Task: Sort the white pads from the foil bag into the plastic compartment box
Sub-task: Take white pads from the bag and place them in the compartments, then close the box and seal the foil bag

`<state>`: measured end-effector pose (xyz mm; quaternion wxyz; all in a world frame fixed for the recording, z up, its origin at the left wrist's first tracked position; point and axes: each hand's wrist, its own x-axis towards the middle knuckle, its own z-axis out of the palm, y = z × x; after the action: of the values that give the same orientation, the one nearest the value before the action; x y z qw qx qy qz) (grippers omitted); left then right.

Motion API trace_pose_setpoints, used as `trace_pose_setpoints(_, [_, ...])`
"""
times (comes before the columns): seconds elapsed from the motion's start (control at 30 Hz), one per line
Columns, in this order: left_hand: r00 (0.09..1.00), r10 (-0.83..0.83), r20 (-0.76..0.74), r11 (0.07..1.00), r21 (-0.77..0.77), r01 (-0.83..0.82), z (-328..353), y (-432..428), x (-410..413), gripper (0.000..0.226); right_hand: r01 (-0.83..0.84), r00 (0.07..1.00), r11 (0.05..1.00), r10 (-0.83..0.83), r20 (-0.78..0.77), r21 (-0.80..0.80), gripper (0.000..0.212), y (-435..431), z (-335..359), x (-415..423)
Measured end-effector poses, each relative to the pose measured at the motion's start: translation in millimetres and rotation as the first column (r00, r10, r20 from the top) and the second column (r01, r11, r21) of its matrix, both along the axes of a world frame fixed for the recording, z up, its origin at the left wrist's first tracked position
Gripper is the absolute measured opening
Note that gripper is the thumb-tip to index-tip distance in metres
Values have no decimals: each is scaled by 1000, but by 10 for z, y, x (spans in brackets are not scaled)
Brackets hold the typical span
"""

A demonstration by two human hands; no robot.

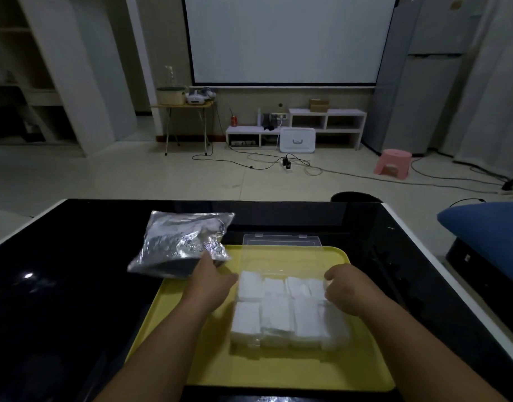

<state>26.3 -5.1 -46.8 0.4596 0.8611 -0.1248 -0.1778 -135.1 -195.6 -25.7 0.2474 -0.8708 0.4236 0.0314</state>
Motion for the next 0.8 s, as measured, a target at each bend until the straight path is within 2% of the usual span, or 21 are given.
trace_pose_setpoints(0.1, [999,18,-44,1000,-18,-19,-26,-14,4,75,-17,1000,1000,17,8,-14,37,8,-2,-2])
trace_pose_setpoints(0.17, [1000,12,-13,1000,8,-12,-12,6,-7,68,-20,999,1000,20,25,-3,41,13,-15,-9])
trace_pose_setpoints(0.27, [997,-22,76,993,113,13,-17,44,-8,69,3,995,1000,-5,98,27,44,-20,-41,-4])
trace_pose_setpoints(0.33, [990,-38,139,990,137,19,-35,40,-1,54,44,982,997,-54,180,59,46,-47,-54,5])
trace_pose_setpoints(0.43, [990,-56,132,997,63,48,-95,-14,17,35,57,955,985,-100,278,160,53,-74,-87,29])
trace_pose_setpoints(0.53, [993,-104,49,994,-30,105,-163,-56,-14,39,56,948,964,-133,287,261,51,-75,-153,49])
trace_pose_setpoints(0.63, [991,-132,17,991,-29,133,-223,-81,-34,39,77,940,962,-158,302,263,41,-77,-218,53])
trace_pose_setpoints(0.8, [996,-84,-35,991,-105,80,-221,-106,-12,35,172,886,953,-261,383,249,25,-154,-303,46])
